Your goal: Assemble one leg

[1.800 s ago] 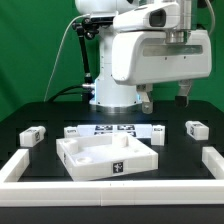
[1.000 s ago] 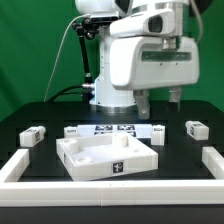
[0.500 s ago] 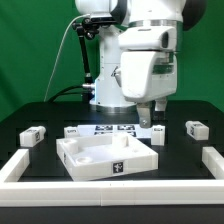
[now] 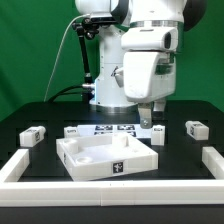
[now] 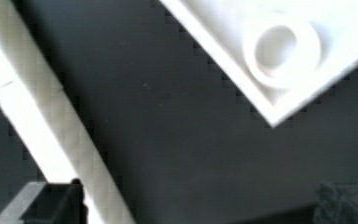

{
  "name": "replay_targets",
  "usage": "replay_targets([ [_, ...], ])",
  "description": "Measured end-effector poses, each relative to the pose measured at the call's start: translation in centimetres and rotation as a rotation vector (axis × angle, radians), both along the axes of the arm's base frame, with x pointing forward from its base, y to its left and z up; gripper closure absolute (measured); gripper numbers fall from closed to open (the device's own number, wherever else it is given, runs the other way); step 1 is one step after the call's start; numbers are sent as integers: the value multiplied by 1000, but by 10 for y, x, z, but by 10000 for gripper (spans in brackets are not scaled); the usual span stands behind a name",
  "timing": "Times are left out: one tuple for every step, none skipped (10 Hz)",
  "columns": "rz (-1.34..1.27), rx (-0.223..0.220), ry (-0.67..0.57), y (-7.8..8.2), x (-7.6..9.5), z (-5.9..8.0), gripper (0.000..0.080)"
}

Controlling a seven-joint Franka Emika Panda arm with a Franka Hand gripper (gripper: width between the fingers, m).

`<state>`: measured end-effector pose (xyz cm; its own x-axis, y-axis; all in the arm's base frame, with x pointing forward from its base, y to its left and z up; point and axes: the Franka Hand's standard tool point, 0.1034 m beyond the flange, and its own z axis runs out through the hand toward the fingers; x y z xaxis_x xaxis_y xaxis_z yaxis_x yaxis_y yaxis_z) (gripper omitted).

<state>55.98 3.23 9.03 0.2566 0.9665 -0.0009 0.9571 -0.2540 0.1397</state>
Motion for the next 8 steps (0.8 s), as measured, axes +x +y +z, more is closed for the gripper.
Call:
replay_targets([
  [47, -16, 11, -2, -5, -3, 150],
  [124, -29, 15, -5, -7, -4, 150],
  [178, -42, 25, -7, -9, -6, 150],
  [223, -57, 30, -8, -10, -8, 150],
  [206, -58, 44, -13, -12, -9, 150],
  [207, -58, 44, -13, -12, -9, 150],
  [208, -58, 45, -13, -12, -9, 150],
  [207, -58, 45, -13, -13, -9, 150],
])
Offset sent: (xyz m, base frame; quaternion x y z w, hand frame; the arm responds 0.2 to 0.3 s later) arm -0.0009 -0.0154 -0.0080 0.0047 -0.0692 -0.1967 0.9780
